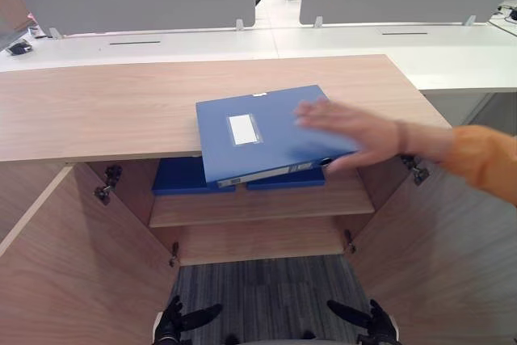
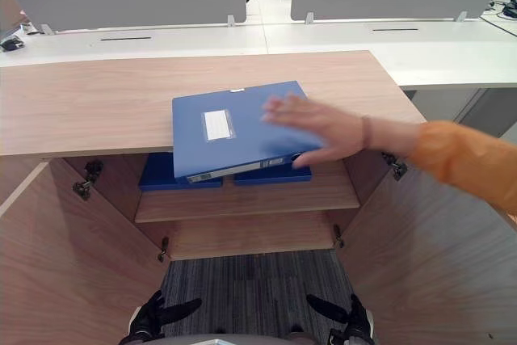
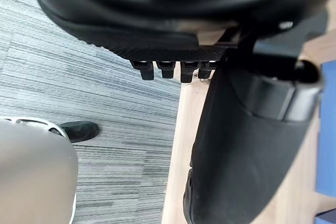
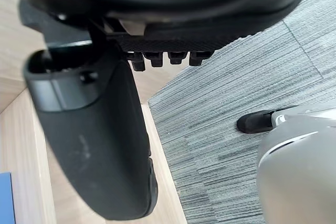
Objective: Walk over to the cabinet, pick up the folder, carry it to the office cabinet, place the folder inside the office cabinet, then close the office cabinet door
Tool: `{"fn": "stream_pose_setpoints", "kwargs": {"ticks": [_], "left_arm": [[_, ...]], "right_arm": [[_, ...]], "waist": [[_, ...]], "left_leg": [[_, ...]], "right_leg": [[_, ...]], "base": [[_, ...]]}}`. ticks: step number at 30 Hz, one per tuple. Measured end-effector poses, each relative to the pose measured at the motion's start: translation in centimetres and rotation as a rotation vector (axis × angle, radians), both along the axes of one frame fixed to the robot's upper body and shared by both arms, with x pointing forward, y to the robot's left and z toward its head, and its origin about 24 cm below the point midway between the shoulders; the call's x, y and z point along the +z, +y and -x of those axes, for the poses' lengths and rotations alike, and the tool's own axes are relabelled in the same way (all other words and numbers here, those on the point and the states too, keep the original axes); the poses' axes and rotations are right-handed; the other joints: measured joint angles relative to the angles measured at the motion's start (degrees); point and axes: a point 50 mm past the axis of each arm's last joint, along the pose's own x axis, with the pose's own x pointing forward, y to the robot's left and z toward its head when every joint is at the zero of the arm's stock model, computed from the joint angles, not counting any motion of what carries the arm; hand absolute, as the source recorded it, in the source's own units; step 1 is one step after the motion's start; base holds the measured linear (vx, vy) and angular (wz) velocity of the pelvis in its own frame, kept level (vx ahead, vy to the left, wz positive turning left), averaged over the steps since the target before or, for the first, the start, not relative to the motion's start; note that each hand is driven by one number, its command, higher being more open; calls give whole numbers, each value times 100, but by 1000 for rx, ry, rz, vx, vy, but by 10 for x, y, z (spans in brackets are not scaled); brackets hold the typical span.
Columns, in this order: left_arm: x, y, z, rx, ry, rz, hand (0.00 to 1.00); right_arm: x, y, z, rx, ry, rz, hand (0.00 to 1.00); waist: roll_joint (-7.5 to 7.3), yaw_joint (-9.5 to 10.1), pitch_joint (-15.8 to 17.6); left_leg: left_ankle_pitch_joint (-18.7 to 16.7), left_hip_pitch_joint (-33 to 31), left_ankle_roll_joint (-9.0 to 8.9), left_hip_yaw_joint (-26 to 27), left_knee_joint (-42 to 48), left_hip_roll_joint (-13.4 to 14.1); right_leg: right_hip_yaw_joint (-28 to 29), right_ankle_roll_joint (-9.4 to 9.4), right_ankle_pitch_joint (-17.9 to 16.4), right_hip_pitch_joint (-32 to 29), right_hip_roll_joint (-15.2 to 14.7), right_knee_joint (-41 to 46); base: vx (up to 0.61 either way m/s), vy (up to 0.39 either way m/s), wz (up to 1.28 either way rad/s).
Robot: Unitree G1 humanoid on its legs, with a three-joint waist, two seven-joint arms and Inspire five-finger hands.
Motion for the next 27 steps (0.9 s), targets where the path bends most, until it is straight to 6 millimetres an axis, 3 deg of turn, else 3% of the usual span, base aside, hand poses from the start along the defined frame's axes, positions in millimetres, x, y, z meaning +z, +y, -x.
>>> {"fn": "stream_pose_setpoints", "kwargs": {"ticks": [3,10,19,23,27], "left_arm": [[22,3,-10,10,-141,-41,100],[109,10,-45,3,-591,-155,100],[217,3,-60,-111,-1062,-386,100],[248,0,-64,-263,-1171,-574,100],[255,-1,-67,-389,-1162,-732,100]], "right_arm": [[0,0,0,-3,1,3,100],[1,-2,-1,-4,-1,16,100],[1,-6,3,14,13,29,100],[0,-7,10,38,37,35,100],[-2,-6,18,65,65,38,100]], "waist": [[6,98,2],[116,303,28],[197,306,43],[221,295,23],[266,282,-13]], "left_leg": [[-6,9,12,-76,1,-12],[26,145,67,-362,3,-16],[10,219,39,-486,4,30],[-5,257,16,-489,4,51],[-1,276,9,-487,4,75]], "right_leg": [[-79,-19,0,69,-11,-8],[-358,-24,-113,347,-9,22],[-475,-61,-221,473,25,116],[-459,-59,-230,528,43,121],[-436,-74,-245,529,63,158]], "base": [[45,3,16],[37,-24,20],[0,-18,7],[0,0,0],[0,0,0]]}}
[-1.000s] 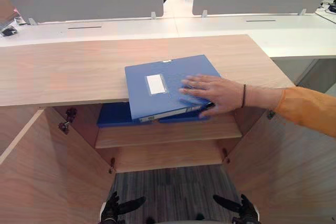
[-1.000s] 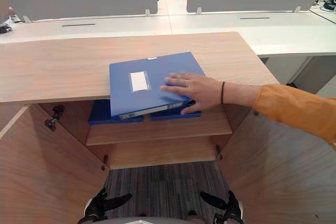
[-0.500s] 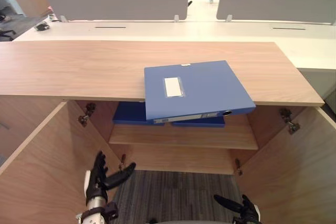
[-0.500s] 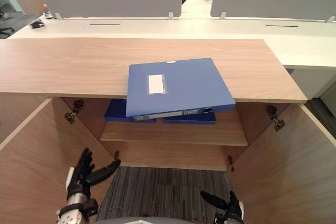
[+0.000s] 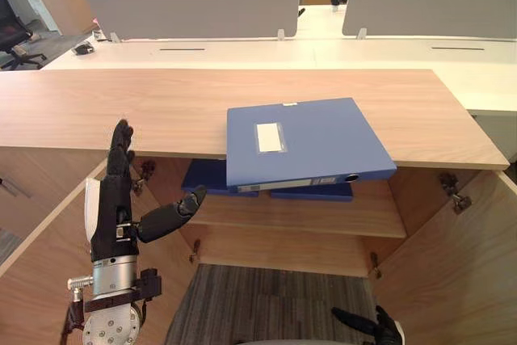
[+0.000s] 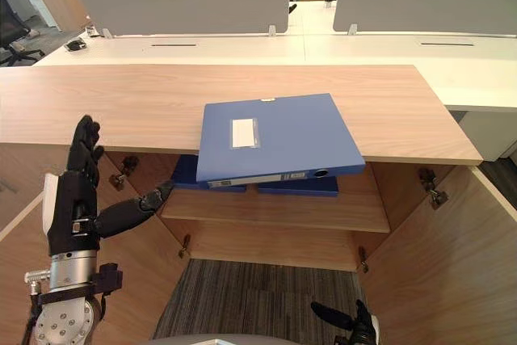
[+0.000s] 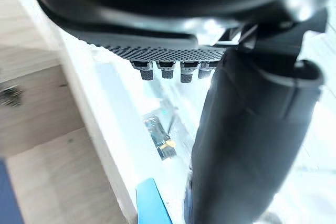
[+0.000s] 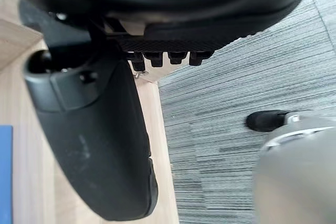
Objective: Walk over to the cabinet, pick up the folder, carry it to the office cabinet, place the folder inside the office cabinet, then close the office cabinet door
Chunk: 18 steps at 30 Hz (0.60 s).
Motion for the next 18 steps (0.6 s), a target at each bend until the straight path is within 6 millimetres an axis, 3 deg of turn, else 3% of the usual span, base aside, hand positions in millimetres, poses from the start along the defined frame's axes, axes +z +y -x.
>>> {"fn": "stream_pose_setpoints", "kwargs": {"ticks": [8,11,15,18], "left_arm": [[8,-25,-17,-181,-23,-379,100],[8,-35,-23,-229,-42,-515,100],[0,-49,-31,-282,-43,-599,100],[-6,-48,-37,-280,-22,-644,100]], "right_arm": [[-2,1,12,58,35,-3,100],[-2,1,14,59,38,-5,100],[-2,2,15,67,39,-7,100],[-2,3,13,80,38,-8,100]], "waist": [[9,-45,-85],[-1,-154,-137],[-13,-179,-235],[-15,-222,-233]], "left_leg": [[-13,17,-66,132,-1,73],[-9,-1,-67,203,0,90],[-43,12,-104,413,1,136],[-43,22,-104,426,1,150]], "right_leg": [[158,-44,-32,-109,71,56],[240,-30,-19,-178,90,66],[446,-48,2,-279,145,68],[460,-61,5,-293,162,60]], "base": [[-18,-12,-8],[10,-6,-14],[26,-3,-26],[5,-16,-7]]}}
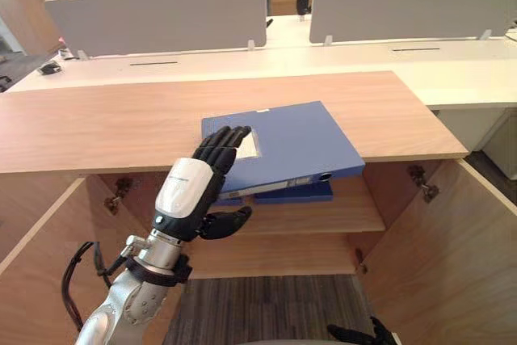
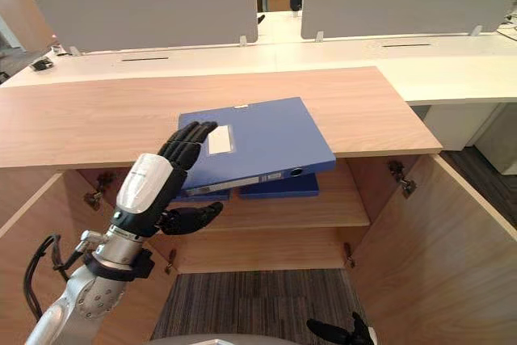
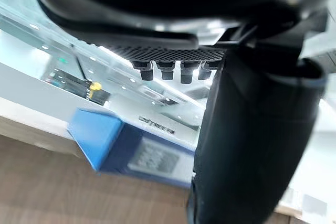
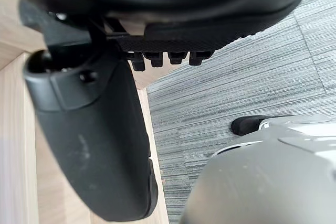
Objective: Walk over to the cabinet, pick up the folder, carry it to the office cabinet, place the folder inside the office cabinet, then close the office cabinet door
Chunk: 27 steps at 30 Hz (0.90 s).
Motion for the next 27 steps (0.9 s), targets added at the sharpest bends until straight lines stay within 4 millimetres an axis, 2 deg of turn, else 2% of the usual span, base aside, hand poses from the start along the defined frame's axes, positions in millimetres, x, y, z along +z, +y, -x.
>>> {"fn": "stream_pose_setpoints", "kwargs": {"ticks": [2,3,8,20,24,27], "left_arm": [[-6,4,-4,29,21,-24,100],[-11,7,-6,56,41,-47,0],[-17,11,-8,110,57,-97,0],[18,4,-10,141,-145,-3,0],[25,-2,-1,126,-141,109,0],[32,-6,10,93,-138,220,0]], "right_arm": [[0,1,-2,9,-3,-3,100],[0,1,-2,11,-7,-5,100],[0,2,-3,12,-7,-9,100],[6,5,-17,16,-81,-20,100],[20,12,-39,20,-214,-21,100],[40,16,-62,-6,-378,-32,100]], "waist": [[-2,-32,1],[-5,-52,2],[-26,-58,9],[-60,-61,-54],[-88,-79,-34],[-101,-77,-28]], "left_leg": [[0,6,0,7,-1,7],[-3,6,0,12,-1,7],[-24,4,-1,31,-2,2],[-100,-31,-29,173,2,11],[-109,-82,-20,221,30,9],[-117,-116,-9,233,30,7]], "right_leg": [[5,-8,0,0,7,-7],[9,-11,1,-1,7,-12],[28,-13,5,-8,4,-61],[173,19,42,-61,18,-149],[221,28,61,-129,23,-145],[236,28,61,-181,21,-133]], "base": [[0,0,0],[0,0,0],[-4,-3,-1],[0,-7,-5],[4,-15,-6],[-5,-8,-1]]}}
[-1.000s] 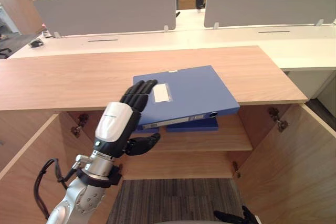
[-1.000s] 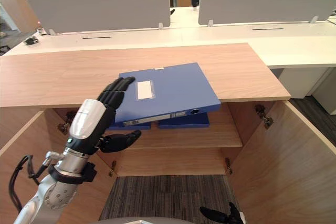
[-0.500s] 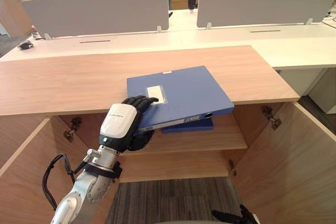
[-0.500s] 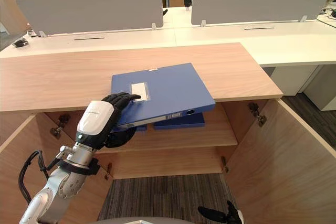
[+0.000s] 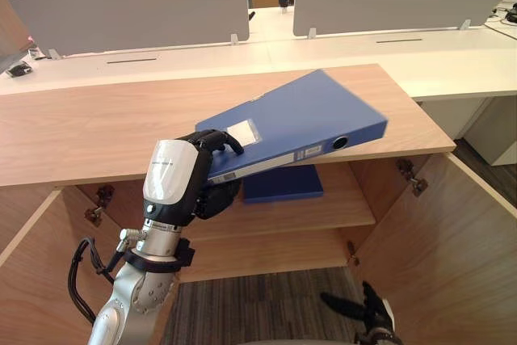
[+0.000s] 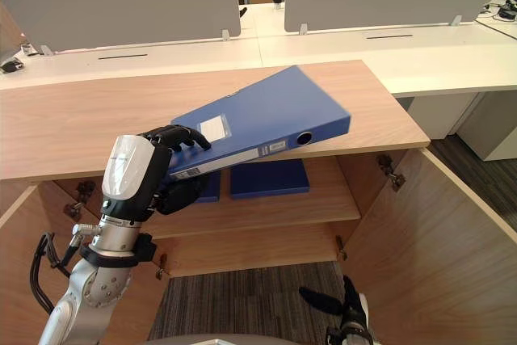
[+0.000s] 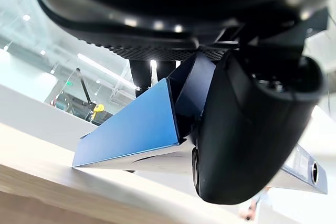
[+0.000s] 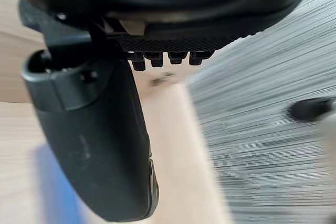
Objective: Walk over to the cabinet, pick up the folder, carry it to the office cabinet, place the folder inside the office cabinet, then close the office cabinet door
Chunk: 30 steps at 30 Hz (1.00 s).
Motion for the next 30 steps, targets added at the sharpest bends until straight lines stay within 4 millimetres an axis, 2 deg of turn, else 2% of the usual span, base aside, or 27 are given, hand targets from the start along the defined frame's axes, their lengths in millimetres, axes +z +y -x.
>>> {"fn": "stream_pose_setpoints", "kwargs": {"ticks": [3,5,6,8,9,10,14,16,19,22,24,26,30], "left_arm": [[5,-2,10,-52,13,121,0],[8,-2,15,-88,25,236,0],[9,-1,16,-96,27,268,0],[11,2,19,-134,37,426,0],[11,3,20,-150,44,474,0],[12,6,20,-183,57,574,0],[14,16,23,-318,82,865,0],[14,17,23,-382,102,964,0],[12,14,21,-458,141,1044,0],[10,6,20,-548,200,1079,0],[8,3,19,-601,237,1089,0],[5,2,16,-644,279,1101,0],[-7,1,9,-699,377,1157,0]], "right_arm": [[30,3,-24,-24,-201,-8,100],[60,3,-39,-46,-367,-13,100],[68,2,-41,-51,-410,-15,100],[103,-2,-49,-59,-587,-13,100],[111,-3,-50,-63,-627,-14,100],[128,-6,-51,-65,-709,-15,100],[181,-9,-55,-40,-978,-59,100],[201,-3,-60,5,-1089,-105,100],[231,19,-81,159,-1247,-194,100],[254,41,-98,343,-1346,-237,100],[264,48,-103,420,-1381,-237,100],[267,48,-108,466,-1385,-223,100],[255,43,-125,493,-1308,-216,100]], "waist": [[-20,10,15],[-37,9,27],[-41,9,32],[-77,6,81],[-77,6,86],[-90,4,101],[-210,-1,210],[-210,-6,210],[-209,-15,209],[-207,38,209],[-206,101,209],[-204,136,208],[-193,142,214]], "left_leg": [[-8,-3,9,8,0,-4],[-14,-3,14,9,0,-7],[-15,-3,15,9,0,-7],[-21,-3,18,20,1,-8],[-23,-2,17,22,1,-7],[-27,-3,15,29,1,-4],[-43,-6,26,72,3,-1],[-61,3,32,95,3,-10],[-72,7,34,129,3,-16],[-72,9,34,119,4,-15],[-72,12,34,108,4,-15],[-72,16,35,101,4,-25],[-66,10,44,71,4,-53]], "right_leg": [[10,2,1,-9,-4,3],[10,2,1,-10,-8,3],[11,2,1,-10,-8,3],[21,3,0,-13,-9,3],[22,3,0,-14,-8,3],[30,3,0,-20,-5,3],[73,7,3,-29,-1,8],[96,10,5,-32,-8,12],[140,26,15,-46,-11,13],[152,46,27,-44,-10,17],[152,53,32,-38,-12,24],[148,57,34,-31,-24,33],[117,68,41,-21,-55,41]], "base": [[0,0,0],[-11,-16,0],[0,0,0],[0,0,0],[-20,-31,-3],[-18,-32,-3],[-5,-35,-6],[2,-17,-7],[-4,-12,-4],[-25,-40,2],[-14,-22,2],[-43,-39,2],[-47,-30,3]]}}
